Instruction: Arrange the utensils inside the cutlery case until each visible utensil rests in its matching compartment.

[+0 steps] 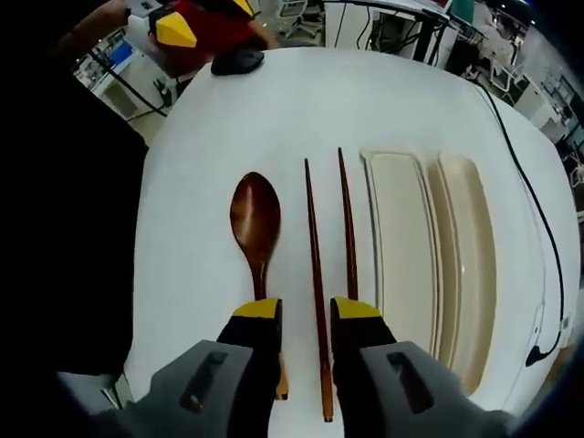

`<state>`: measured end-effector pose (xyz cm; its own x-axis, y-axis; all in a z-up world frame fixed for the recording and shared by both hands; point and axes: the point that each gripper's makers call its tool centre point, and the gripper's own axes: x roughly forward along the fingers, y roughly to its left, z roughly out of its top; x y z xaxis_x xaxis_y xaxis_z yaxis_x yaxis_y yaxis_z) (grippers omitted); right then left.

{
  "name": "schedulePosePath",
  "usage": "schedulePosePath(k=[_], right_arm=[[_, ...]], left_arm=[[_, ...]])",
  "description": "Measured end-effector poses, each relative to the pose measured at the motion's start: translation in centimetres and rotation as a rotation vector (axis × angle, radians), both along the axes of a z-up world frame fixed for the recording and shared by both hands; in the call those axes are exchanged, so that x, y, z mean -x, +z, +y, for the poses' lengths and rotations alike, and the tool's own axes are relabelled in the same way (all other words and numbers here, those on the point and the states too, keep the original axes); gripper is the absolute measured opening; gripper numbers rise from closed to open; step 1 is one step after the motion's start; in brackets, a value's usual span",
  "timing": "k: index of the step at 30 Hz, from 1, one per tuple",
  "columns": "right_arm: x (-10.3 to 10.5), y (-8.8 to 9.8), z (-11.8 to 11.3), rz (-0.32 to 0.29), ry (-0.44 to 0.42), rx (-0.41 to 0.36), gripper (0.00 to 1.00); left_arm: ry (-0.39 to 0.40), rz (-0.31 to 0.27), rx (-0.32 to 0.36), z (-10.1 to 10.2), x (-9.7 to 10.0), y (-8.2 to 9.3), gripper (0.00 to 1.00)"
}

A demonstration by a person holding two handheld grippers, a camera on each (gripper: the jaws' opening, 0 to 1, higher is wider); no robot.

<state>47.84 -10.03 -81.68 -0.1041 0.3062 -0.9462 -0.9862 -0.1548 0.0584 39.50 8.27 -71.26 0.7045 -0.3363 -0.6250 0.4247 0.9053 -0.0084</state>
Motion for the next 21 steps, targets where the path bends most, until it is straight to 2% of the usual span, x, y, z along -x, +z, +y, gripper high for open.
schedulePosePath(k=[14, 17, 21], right_arm=[[0.1, -0.5, 0.6, -0.014, 0.048, 0.034, 0.17], [-0.3, -0.7, 0.6, -0.055, 0.083, 0.048, 0.12], [-0.6, -0.7, 0.8, -0.055, 0.078, 0.060, 0.08]], left_arm=[[-0.008, 0.004, -0.003, -0.1, -0.2, 0.2, 0.36], [-0.011, 0.005, -0.004, -0.4, -0.2, 0.4, 0.36], [-0.018, 0.004, -0.005, -0.9, -0.3, 0.8, 0.36]])
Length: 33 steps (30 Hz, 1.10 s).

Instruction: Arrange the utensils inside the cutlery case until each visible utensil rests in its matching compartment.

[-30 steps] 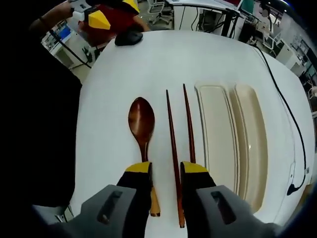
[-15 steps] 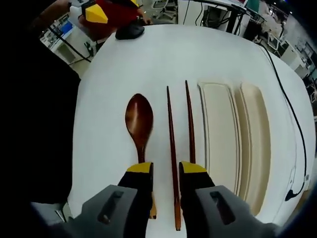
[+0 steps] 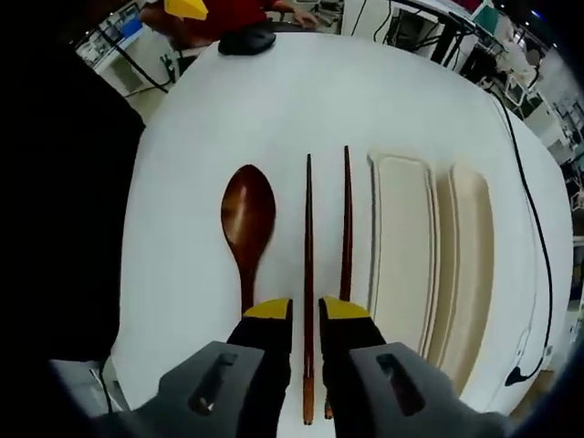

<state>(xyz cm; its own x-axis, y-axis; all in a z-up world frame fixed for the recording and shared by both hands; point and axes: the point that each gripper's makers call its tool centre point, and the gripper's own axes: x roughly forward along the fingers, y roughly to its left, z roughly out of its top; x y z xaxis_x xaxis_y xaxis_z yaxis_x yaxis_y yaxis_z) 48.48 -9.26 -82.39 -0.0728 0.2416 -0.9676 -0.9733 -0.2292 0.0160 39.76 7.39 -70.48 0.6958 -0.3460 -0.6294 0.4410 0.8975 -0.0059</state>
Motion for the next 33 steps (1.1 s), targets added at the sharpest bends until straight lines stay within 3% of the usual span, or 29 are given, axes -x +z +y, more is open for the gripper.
schedulePosePath(k=[14, 23, 33], right_arm=[[0.12, -0.20, 0.20, -0.021, 0.045, 0.087, 0.08], [-0.01, -0.21, 0.11, -0.021, 0.006, 0.143, 0.08], [-0.24, -0.16, 0.15, 0.013, -0.067, 0.118, 0.06]], left_arm=[[-0.013, 0.004, 0.004, -0.67, 0.11, -0.05, 0.35], [-0.006, -0.004, 0.011, -0.40, 0.28, 0.20, 0.35], [-0.004, 0.001, 0.011, -0.11, 0.58, -0.21, 0.35]])
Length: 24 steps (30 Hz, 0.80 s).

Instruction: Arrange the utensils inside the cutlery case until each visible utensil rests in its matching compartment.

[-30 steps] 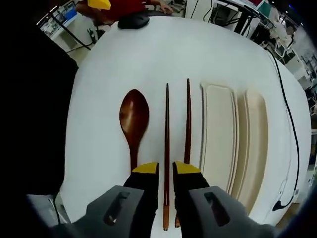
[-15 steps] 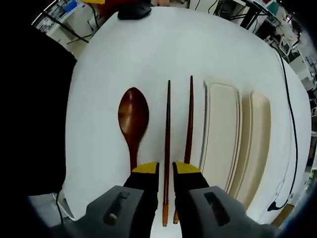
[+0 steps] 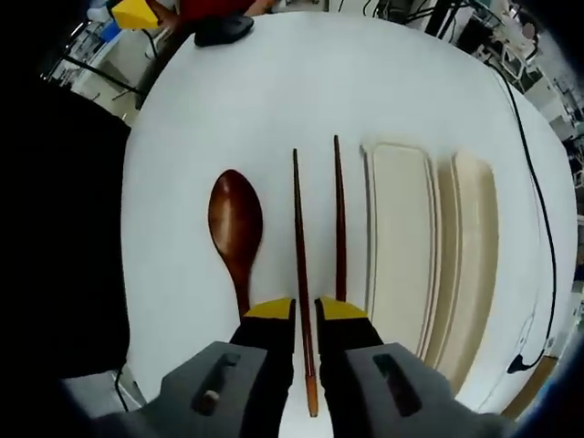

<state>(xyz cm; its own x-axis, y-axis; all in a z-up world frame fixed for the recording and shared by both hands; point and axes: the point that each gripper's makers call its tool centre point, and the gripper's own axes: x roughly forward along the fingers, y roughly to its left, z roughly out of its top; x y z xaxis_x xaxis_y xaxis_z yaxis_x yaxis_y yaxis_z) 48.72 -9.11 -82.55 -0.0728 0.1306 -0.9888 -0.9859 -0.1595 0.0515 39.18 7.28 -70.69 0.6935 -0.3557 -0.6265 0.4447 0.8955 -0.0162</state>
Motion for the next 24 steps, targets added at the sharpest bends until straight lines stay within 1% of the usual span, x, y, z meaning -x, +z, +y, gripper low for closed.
schedulePosePath(k=[6, 12, 20, 24], right_arm=[[-0.11, 0.00, 0.02, 0.006, -0.032, -0.004, 0.04], [-0.15, 0.02, 0.05, 0.011, -0.057, -0.019, 0.01], [-0.16, -0.01, 0.12, 0.011, -0.041, -0.012, 0.00], [-0.14, -0.01, 0.11, 0.019, -0.048, -0.013, 0.00]], left_arm=[[-0.002, -0.001, 0.001, -0.01, -0.06, 0.00, 0.35], [-0.005, 0.005, 0.000, -0.02, 0.08, -0.36, 0.34], [-0.017, 0.005, 0.006, -0.32, -0.18, -0.56, 0.33], [-0.022, 0.008, 0.001, -0.14, -0.17, -0.78, 0.33]])
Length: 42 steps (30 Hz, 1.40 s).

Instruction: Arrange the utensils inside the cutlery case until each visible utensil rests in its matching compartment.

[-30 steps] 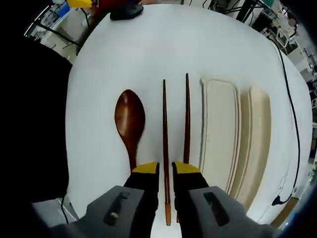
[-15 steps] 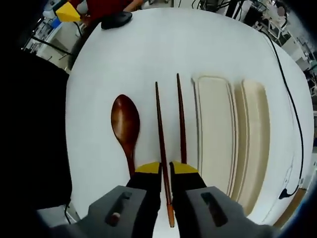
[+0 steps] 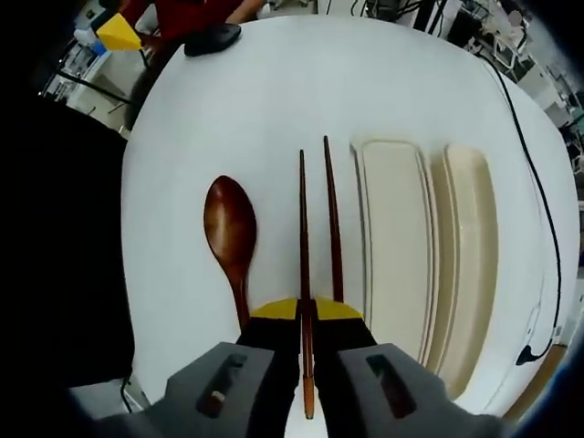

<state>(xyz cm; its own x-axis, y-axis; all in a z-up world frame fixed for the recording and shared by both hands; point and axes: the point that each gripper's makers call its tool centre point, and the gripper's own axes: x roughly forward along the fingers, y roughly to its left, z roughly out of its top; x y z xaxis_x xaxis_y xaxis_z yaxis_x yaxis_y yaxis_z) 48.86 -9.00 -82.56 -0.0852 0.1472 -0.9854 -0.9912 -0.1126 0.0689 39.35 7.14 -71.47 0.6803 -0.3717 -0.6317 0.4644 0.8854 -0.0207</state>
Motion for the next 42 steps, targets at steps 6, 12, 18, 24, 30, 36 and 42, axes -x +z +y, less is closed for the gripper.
schedulePosePath(k=[6, 12, 18, 24, 30, 36, 42], right_arm=[[0.01, -0.02, 0.02, 0.004, 0.017, -0.004, 0.00], [-0.01, 0.01, 0.02, 0.006, 0.027, -0.008, 0.00], [0.02, -0.02, 0.02, 0.011, 0.058, -0.013, 0.00], [0.02, -0.06, 0.03, 0.012, 0.057, -0.005, 0.00], [0.03, -0.06, 0.01, 0.011, 0.052, 0.006, 0.01], [-0.01, -0.11, 0.05, 0.000, 0.046, 0.028, 0.01], [0.04, -0.09, 0.02, 0.002, 0.047, 0.031, 0.01]], left_arm=[[0.001, 0.000, -0.008, 0.45, -0.14, -0.05, 0.33], [-0.009, 0.005, -0.014, 0.34, -0.30, -0.15, 0.33], [-0.014, 0.004, -0.015, 0.17, -0.52, -0.04, 0.33], [-0.013, 0.008, -0.016, 0.11, -0.46, -0.07, 0.33], [-0.016, 0.016, -0.017, -0.11, -0.27, -0.29, 0.32], [-0.012, 0.012, -0.018, -0.07, -0.30, -0.20, 0.32], [-0.013, 0.012, -0.021, -0.12, -0.04, -0.21, 0.32]])
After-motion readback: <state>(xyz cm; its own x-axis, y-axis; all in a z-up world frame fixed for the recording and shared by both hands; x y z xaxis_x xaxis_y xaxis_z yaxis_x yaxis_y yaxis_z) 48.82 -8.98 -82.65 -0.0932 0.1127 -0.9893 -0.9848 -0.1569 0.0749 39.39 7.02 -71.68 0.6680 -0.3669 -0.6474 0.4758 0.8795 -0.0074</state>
